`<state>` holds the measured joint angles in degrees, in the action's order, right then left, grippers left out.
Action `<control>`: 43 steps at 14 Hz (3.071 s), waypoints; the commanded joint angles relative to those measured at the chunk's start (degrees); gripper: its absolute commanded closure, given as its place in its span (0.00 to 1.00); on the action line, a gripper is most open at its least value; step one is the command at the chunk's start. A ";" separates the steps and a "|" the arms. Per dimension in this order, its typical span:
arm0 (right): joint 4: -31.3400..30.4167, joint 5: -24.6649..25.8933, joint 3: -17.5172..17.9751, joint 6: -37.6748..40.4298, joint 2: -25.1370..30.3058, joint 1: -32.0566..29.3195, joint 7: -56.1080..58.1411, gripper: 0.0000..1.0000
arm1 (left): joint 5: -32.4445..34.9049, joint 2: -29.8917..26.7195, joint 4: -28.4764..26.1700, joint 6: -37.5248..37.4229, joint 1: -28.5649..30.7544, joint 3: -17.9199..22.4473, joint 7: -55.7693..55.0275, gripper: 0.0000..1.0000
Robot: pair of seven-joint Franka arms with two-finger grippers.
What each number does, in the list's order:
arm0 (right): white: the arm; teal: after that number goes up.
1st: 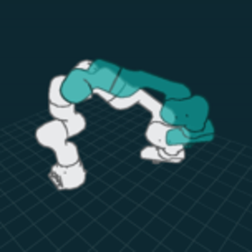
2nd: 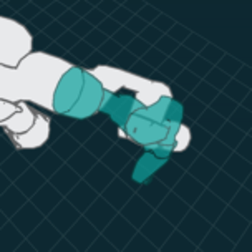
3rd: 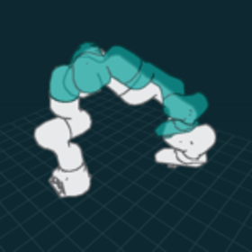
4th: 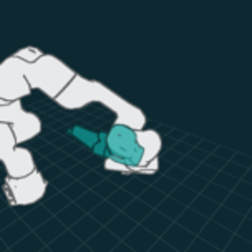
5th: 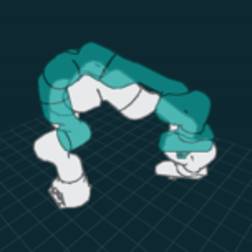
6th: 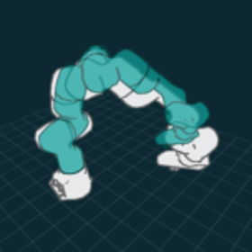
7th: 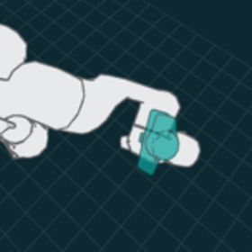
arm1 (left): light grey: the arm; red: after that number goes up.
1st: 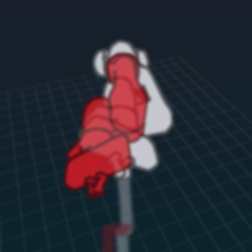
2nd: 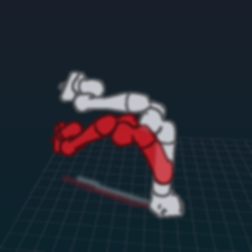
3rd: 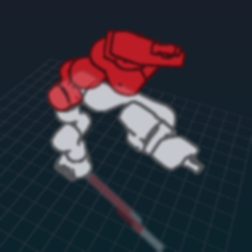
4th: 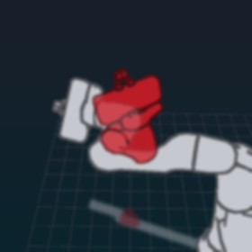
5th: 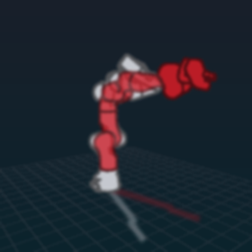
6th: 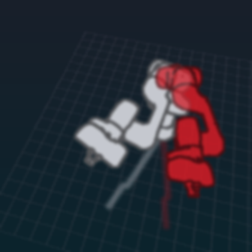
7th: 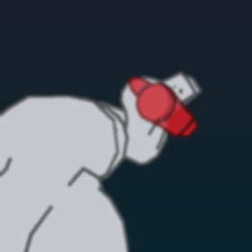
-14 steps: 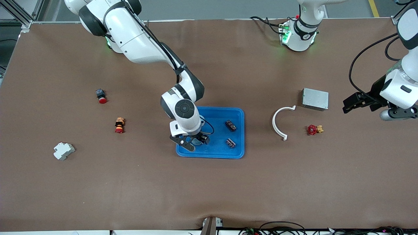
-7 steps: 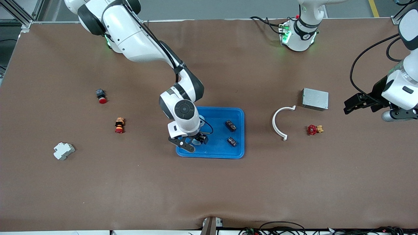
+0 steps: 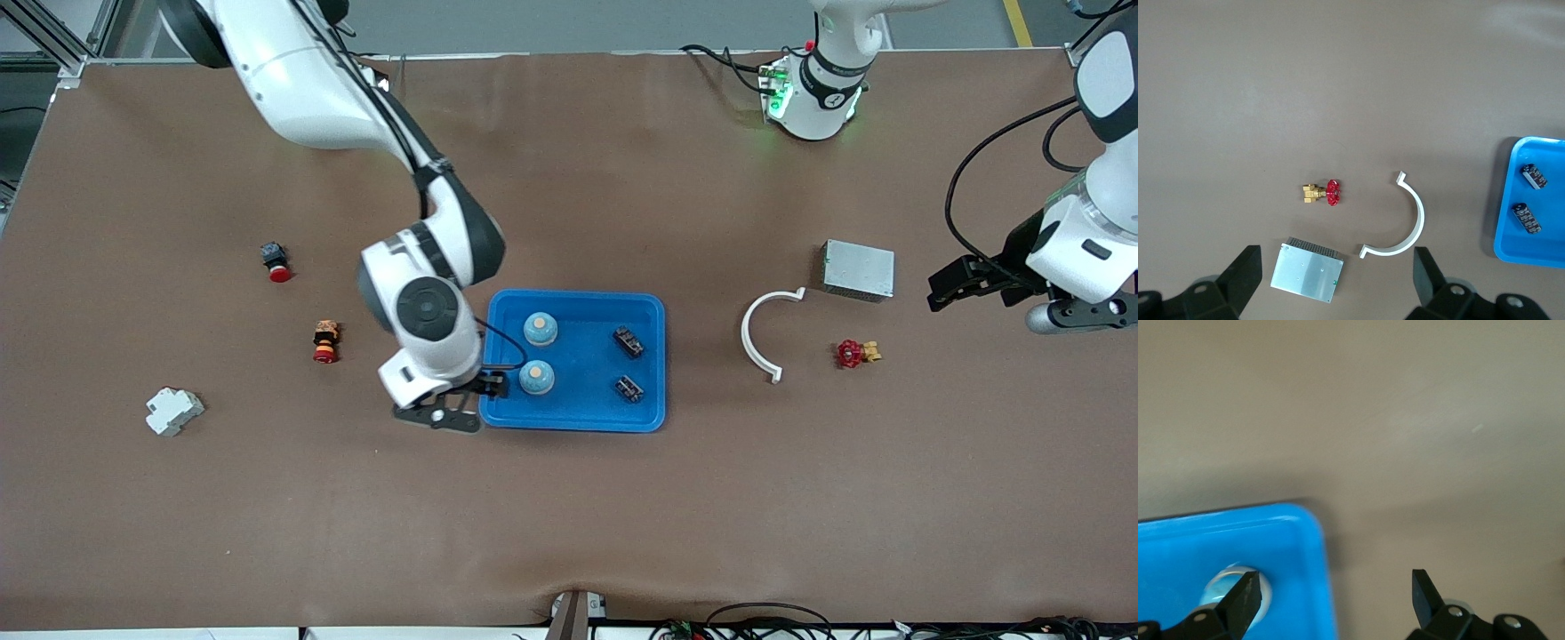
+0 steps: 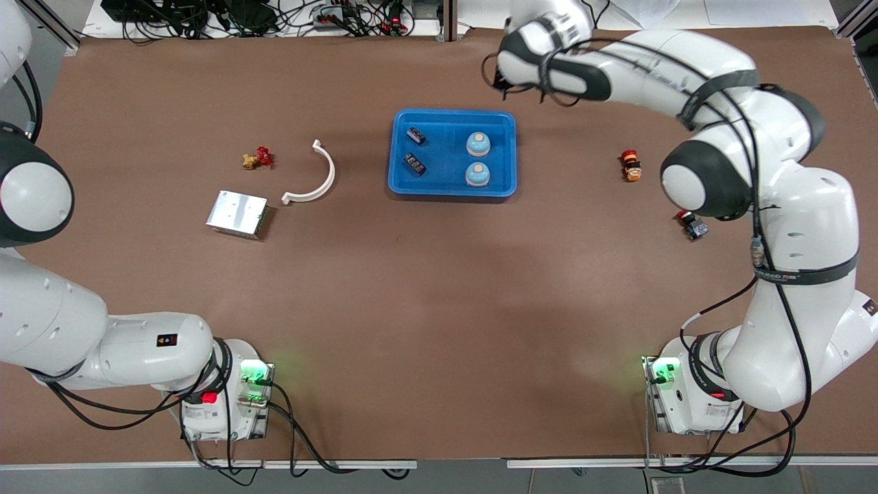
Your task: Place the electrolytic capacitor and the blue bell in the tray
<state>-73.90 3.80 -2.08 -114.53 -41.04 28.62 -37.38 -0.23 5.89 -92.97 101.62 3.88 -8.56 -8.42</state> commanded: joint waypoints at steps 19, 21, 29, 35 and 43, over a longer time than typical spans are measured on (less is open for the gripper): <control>-1.60 0.07 0.50 20.04 21.52 -25.19 38.96 0.00 | 0.32 -0.53 2.53 -1.07 -4.67 3.90 1.21 0.00; -2.03 -0.02 0.41 21.79 23.28 -26.59 38.70 0.00 | 0.14 -0.53 3.85 -2.29 -4.67 3.81 1.13 0.00; -4.14 -3.54 0.59 22.51 29.34 -30.82 38.87 0.00 | 0.67 -0.26 8.07 -10.21 -4.67 3.99 7.07 0.00; -7.56 -5.91 0.50 21.55 32.68 -31.79 39.05 0.00 | -0.12 -0.35 8.07 -10.13 -4.67 3.99 3.95 0.00; -12.14 -7.40 0.50 21.45 35.76 -32.93 37.64 0.00 | 0.67 -0.09 8.25 -10.12 -4.76 3.99 4.03 0.00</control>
<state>-82.44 -2.57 -2.34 -92.96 -8.41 -3.05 0.75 -0.23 5.78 -85.59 92.60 -0.57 -4.72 -4.10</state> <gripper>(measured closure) 0.000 0.000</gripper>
